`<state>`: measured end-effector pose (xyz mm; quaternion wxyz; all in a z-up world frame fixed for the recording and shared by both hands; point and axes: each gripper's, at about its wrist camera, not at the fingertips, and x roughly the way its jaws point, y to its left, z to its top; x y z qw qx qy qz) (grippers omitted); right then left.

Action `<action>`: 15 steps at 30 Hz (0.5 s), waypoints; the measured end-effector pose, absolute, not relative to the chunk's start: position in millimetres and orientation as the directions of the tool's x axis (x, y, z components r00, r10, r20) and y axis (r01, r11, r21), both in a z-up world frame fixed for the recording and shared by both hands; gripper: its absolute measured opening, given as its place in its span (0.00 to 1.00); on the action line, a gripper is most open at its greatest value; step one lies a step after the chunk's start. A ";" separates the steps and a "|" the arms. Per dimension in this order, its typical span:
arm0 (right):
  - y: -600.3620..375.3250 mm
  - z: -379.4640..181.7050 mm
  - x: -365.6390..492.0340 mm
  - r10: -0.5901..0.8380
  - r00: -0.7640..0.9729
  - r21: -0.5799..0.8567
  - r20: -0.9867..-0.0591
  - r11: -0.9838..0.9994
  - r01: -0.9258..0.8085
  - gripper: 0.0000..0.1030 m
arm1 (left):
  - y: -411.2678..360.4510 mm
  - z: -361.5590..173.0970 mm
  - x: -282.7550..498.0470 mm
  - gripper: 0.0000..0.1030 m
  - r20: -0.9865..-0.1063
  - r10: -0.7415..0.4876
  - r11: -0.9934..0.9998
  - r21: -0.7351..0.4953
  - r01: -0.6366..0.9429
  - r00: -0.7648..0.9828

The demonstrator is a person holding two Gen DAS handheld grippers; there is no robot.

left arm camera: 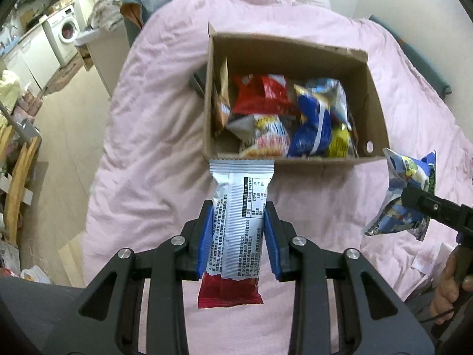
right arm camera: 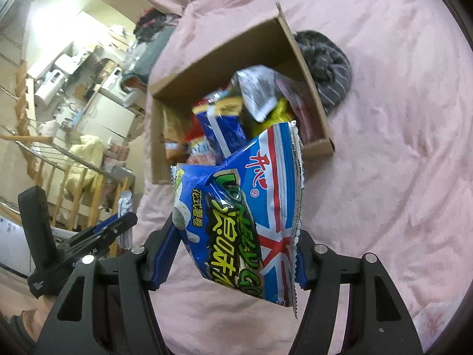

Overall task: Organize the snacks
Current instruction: 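Carry both snacks into the box and open both grippers to drop them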

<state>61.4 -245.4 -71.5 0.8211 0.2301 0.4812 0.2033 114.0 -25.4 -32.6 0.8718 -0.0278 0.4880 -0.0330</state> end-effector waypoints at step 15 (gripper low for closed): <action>-255.8 -32.2 75.2 0.511 0.621 0.563 -0.594 0.816 -0.132 0.64 | -11.3 1.4 145.9 0.28 -0.804 -0.067 0.997 -0.070 0.017 0.591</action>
